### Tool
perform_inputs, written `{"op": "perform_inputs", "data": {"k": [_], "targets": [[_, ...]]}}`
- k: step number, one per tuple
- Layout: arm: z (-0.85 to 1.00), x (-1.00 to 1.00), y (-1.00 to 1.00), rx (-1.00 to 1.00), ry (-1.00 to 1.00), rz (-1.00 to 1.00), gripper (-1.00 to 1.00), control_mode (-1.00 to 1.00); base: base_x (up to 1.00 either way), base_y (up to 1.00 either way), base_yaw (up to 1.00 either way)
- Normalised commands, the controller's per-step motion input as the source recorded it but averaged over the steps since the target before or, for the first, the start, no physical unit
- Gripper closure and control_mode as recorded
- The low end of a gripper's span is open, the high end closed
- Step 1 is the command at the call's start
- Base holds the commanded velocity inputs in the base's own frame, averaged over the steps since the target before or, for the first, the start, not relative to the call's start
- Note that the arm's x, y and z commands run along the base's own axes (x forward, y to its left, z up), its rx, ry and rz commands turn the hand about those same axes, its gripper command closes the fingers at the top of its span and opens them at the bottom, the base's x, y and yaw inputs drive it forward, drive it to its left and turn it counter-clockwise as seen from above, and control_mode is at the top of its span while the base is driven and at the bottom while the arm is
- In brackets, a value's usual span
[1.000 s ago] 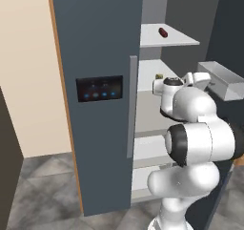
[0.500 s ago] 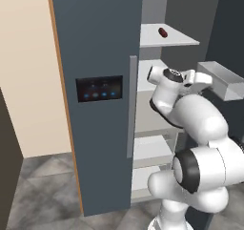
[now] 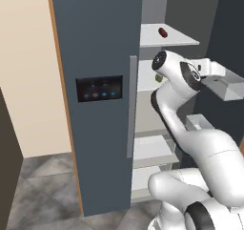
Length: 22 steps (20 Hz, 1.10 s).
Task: Retrieve the sausage and cheese from the fridge and place them on the cutting board on the counter.
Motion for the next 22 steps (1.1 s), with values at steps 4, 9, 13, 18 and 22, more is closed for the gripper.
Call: {"op": "perform_inputs", "data": {"k": [4, 9, 13, 18, 22], "targets": [[0.0, -0.05, 0.54, 0.29, 0.0, 0.72, -1.0, -1.0, 0.0, 0.0, 0.0], [0.3, 0.05, 0.3, 0.34, -0.01, 0.62, -1.0, -1.0, 0.0, 0.0, 0.0], [0.34, 0.0, 0.08, 0.24, -0.01, 0.6, -1.0, -1.0, 0.0, 0.0, 0.0], [-0.08, 0.0, 0.78, 0.03, 0.0, 0.41, -1.0, -1.0, 0.0, 0.0, 0.0], [-0.01, 0.0, 0.71, 0.0, 0.03, 0.18, -1.0, -1.0, 0.0, 0.0, 0.0]]}}
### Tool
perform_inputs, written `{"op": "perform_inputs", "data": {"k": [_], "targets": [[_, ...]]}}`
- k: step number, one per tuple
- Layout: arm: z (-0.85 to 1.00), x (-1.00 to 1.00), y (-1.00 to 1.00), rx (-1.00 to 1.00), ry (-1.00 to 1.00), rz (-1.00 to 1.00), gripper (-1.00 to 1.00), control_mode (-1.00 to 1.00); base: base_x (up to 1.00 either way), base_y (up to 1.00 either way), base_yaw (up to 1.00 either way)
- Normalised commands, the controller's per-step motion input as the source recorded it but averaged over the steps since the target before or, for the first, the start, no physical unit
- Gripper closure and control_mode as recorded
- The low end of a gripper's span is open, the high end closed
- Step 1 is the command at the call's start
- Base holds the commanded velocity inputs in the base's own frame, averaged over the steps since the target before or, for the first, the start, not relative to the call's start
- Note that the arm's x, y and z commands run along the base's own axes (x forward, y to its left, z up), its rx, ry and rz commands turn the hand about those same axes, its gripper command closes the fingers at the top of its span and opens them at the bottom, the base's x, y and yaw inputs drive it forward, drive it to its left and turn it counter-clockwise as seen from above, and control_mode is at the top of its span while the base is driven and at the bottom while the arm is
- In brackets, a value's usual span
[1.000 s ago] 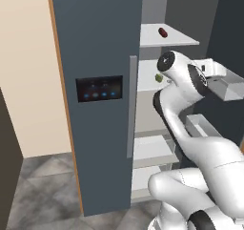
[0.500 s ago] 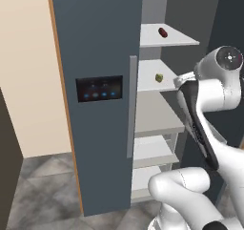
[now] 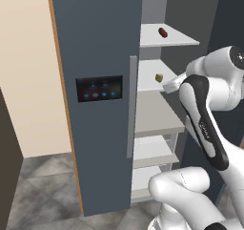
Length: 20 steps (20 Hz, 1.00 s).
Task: Retrieve the sausage and cheese from the fridge and place them on the cutting board on the counter.
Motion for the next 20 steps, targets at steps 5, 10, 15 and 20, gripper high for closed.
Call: {"op": "perform_inputs", "data": {"k": [5, 10, 15, 20], "targets": [[0.0, 0.0, 0.36, 0.0, 0.12, 0.0, -1.0, -1.0, 0.0, 0.0, 0.0], [0.0, 0.0, 0.04, 0.0, 0.19, -0.03, -1.0, -1.0, 0.0, 0.0, 0.0], [0.0, -0.04, -0.1, 0.01, 0.13, -0.33, -1.0, -1.0, 0.0, 0.0, 0.0], [-0.01, -0.09, -0.32, 0.06, 0.0, -0.46, -1.0, -1.0, 0.0, 0.0, 0.0]]}}
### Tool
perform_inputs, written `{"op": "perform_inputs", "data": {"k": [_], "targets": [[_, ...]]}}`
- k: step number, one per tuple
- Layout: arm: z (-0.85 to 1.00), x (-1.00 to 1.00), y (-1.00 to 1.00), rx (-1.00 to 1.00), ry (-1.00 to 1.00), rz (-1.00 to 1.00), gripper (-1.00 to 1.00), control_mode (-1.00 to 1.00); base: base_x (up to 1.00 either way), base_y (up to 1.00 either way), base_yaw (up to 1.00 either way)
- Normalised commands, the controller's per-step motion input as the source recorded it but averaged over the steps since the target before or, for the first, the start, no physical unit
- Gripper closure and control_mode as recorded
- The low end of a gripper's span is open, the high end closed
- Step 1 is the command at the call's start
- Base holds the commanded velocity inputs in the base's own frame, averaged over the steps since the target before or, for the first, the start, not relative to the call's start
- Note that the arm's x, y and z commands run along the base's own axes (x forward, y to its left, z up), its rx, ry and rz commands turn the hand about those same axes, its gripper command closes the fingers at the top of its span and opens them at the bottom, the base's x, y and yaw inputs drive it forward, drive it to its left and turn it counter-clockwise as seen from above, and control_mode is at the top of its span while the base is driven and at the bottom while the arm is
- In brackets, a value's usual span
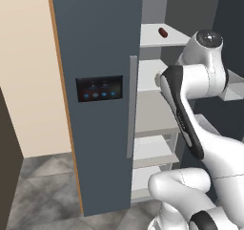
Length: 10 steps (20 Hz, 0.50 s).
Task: Retrieve the sausage and cheese from the fridge and place them on the cutting board on the counter.
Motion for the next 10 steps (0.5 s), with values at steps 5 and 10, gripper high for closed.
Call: {"op": "perform_inputs", "data": {"k": [5, 10], "targets": [[0.0, 0.0, -0.46, 0.11, 0.0, -0.3, -1.0, -1.0, 0.0, 0.0, 0.0], [0.0, -0.03, -0.21, 0.04, 0.0, -0.08, -1.0, 1.0, 0.01, -0.13, -0.01]]}}
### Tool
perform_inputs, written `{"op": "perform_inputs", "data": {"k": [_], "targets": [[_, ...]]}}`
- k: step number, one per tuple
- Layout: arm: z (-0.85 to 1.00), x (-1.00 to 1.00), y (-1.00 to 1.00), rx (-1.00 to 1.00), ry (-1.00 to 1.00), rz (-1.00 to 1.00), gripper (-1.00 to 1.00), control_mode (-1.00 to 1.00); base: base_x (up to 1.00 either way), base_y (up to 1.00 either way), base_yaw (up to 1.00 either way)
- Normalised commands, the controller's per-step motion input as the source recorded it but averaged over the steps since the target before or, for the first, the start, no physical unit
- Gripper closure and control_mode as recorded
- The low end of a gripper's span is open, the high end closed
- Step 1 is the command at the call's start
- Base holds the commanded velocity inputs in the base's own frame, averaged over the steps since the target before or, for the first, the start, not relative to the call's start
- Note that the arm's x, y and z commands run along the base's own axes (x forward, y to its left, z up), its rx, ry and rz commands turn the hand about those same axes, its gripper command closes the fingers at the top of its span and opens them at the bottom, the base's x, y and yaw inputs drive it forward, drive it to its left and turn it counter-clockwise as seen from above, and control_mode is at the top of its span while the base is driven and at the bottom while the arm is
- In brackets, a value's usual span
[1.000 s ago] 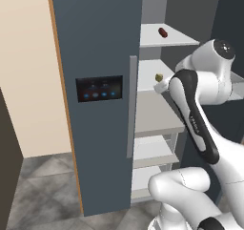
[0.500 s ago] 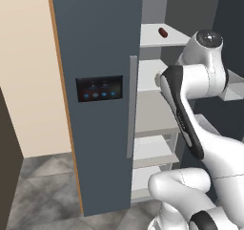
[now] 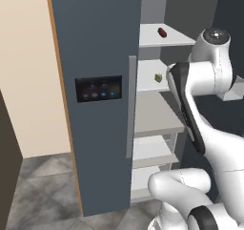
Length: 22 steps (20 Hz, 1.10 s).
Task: Retrieve the sausage and cheese from the fridge and place them on the cutting board on the counter.
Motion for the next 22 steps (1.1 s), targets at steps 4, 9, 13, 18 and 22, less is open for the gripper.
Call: {"op": "perform_inputs", "data": {"k": [4, 9, 13, 18, 22], "targets": [[0.0, 0.0, 0.0, 0.0, 0.0, 0.0, -1.0, 1.0, 0.03, -0.01, 0.0], [0.0, 0.0, 0.0, 0.0, 0.0, 0.0, -1.0, 1.0, 0.72, 0.0, 0.0], [0.0, 0.0, 0.0, 0.0, 0.0, 0.0, -1.0, 1.0, 0.84, -0.05, 0.0], [0.0, 0.0, 0.0, 0.0, 0.0, 0.0, -1.0, 1.0, 0.72, -0.48, 0.0], [0.0, 0.0, 0.0, 0.0, 0.0, 0.0, -1.0, 1.0, 0.57, -0.65, 0.0]]}}
